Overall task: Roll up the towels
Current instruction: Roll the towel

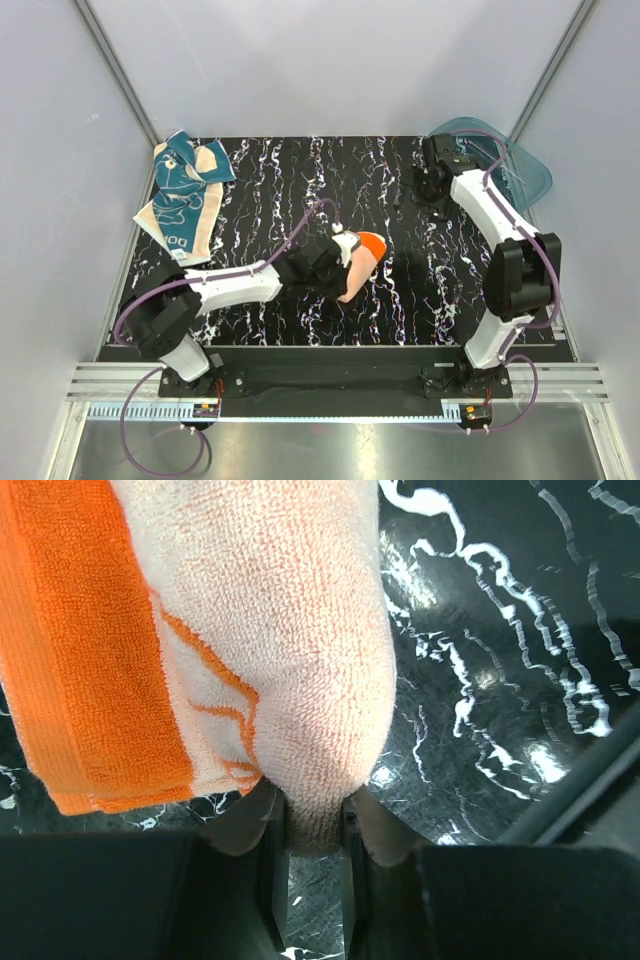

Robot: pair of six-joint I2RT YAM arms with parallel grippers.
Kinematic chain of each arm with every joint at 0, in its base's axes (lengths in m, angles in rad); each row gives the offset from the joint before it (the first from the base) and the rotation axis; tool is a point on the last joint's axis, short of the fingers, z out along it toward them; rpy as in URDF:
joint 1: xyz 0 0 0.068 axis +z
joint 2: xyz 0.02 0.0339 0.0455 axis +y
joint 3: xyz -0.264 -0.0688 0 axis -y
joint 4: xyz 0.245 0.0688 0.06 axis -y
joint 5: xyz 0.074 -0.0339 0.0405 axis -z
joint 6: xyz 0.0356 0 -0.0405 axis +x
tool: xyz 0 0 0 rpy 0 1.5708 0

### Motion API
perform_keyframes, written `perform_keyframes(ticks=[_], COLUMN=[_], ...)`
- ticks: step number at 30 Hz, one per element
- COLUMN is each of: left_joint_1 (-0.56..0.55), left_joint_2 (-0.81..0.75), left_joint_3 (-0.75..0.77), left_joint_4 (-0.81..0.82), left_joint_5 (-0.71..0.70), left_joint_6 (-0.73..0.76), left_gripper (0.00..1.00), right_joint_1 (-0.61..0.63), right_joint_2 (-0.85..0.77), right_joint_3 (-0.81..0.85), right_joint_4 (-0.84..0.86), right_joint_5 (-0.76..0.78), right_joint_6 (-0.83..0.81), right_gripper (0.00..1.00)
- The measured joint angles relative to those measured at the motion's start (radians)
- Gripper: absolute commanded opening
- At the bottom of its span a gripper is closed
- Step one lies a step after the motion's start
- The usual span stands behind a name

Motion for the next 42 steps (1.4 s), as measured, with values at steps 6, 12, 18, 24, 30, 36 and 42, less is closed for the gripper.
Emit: perform_keyframes(ticks=[6,12,18,24,30,36,42], left_joint_1=[0.126,0.264,0.373,0.427,0.485,0.533,0.556], left_joint_2=[-0.028,-0.048,-0.016,0.039,0.1,0.157,0.172], left_joint_3=[-0.035,-0.124,-0.191,-0.193,-0.226,-0.266,-0.265], left_joint_4=[0.024,0.141,0.293,0.34,0.415,0.52,0.526], left_joint_5=[0.154,0.35,0.537,0.633,0.718,0.794,0.823], left_joint_6=[-0.102,-0.277,-0.451,-0.533,-0.622,-0.708,-0.716], left_gripper=[0.0,0.0,0.0,0.0,0.0,0.0,0.0], right_joint_1=[0.008,0.008,0.026,0.115,0.167,0.215,0.261], right_joint_2=[-0.243,-0.436,-0.457,-0.424,-0.312,-0.233,-0.105], right_joint_3=[-0.256,-0.578,-0.786,-0.843,-0.899,-0.969,-0.97], right_joint_4=[0.143,0.412,0.644,0.846,1.072,1.265,1.487], right_joint_5=[-0.14,-0.373,-0.521,-0.537,-0.507,-0.437,-0.41], right_joint_6=[0.036,0.129,0.213,0.257,0.299,0.325,0.349], right_gripper=[1.0,1.0,1.0,1.0,1.0,1.0,1.0])
